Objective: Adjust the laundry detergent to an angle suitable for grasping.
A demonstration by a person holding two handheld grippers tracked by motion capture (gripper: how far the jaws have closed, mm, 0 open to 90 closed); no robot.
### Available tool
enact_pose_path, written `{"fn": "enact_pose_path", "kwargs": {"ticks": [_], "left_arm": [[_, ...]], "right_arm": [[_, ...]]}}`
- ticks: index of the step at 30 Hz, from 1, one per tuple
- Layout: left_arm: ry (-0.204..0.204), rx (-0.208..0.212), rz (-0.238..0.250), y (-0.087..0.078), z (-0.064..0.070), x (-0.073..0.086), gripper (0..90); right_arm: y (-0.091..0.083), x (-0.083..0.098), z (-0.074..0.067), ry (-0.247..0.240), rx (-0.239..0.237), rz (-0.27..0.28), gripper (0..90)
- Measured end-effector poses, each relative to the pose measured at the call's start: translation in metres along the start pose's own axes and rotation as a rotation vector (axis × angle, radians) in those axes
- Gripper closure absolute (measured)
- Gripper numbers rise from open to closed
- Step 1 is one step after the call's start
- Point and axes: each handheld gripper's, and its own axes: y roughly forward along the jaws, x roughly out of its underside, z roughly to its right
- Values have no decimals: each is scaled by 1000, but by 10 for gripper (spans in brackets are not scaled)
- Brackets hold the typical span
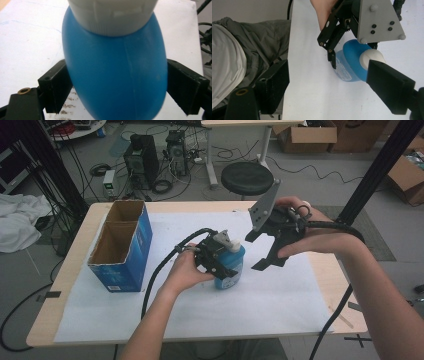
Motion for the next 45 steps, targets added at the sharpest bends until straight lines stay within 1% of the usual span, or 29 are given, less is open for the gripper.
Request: {"fn": "enact_pose_path", "kwargs": {"ticks": [1,2,4,5,6,8,10,13,14,17,18,19,21,22,24,28,30,33,35,36,37,39,40,41,42,43,45], "left_arm": [[0,0,0,0,0,0,162],[3,-19,2,1,1,0,164],[0,-23,3,1,1,0,170],[-7,-26,11,2,2,0,179],[-8,-39,25,2,2,1,197],[-10,-41,30,2,2,2,219],[-21,-43,34,2,2,3,226],[-14,-48,26,3,3,3,251],[-6,-54,24,4,4,3,274],[-10,-60,31,4,5,3,320],[-11,-53,31,4,4,3,320],[-13,-58,34,4,4,3,344],[-31,-54,50,4,3,3,368],[-39,-53,59,3,2,4,395],[-41,-58,70,2,3,5,401],[-43,-64,70,2,3,4,406],[-38,-66,66,1,3,4,419],[-28,-46,66,0,1,5,424],[-6,-24,57,-1,-1,6,425],[8,-6,50,-3,-2,6,426],[8,-6,50,-3,-2,6,427],[32,4,38,-5,-3,6,428],[61,16,24,-9,-3,7,429],[61,16,24,-9,-3,7,429],[74,21,19,-11,-4,8,429],[78,25,19,-13,-5,9,430],[90,46,26,-18,-8,12,430]], "right_arm": [[0,0,0,0,0,0,188],[0,0,0,1,0,0,187],[1,0,1,2,0,-1,188],[1,1,1,2,-1,-1,188],[1,1,1,5,-2,-1,188],[2,1,1,3,-3,-1,188],[2,2,1,3,-3,-1,188],[2,2,1,5,-4,-3,188],[3,1,2,4,-4,-3,188],[3,1,2,7,-4,-3,188],[3,1,2,5,-4,-3,188],[3,2,2,6,-4,-4,188],[3,2,2,7,-4,-5,188],[4,2,2,6,-4,-8,188],[4,3,2,9,-7,-8,188],[5,4,3,13,-11,-8,188],[5,4,3,13,-12,-6,188],[5,4,3,14,-12,-6,190],[5,3,3,13,-11,-5,190],[5,3,3,14,-12,-5,190],[5,3,3,14,-12,-5,190],[5,3,3,14,-11,-6,191],[5,2,2,12,-10,-6,192],[5,2,2,12,-10,-6,192],[5,2,2,12,-10,-4,193],[6,1,2,12,-10,-3,195],[6,0,2,13,-11,-4,195]]}}
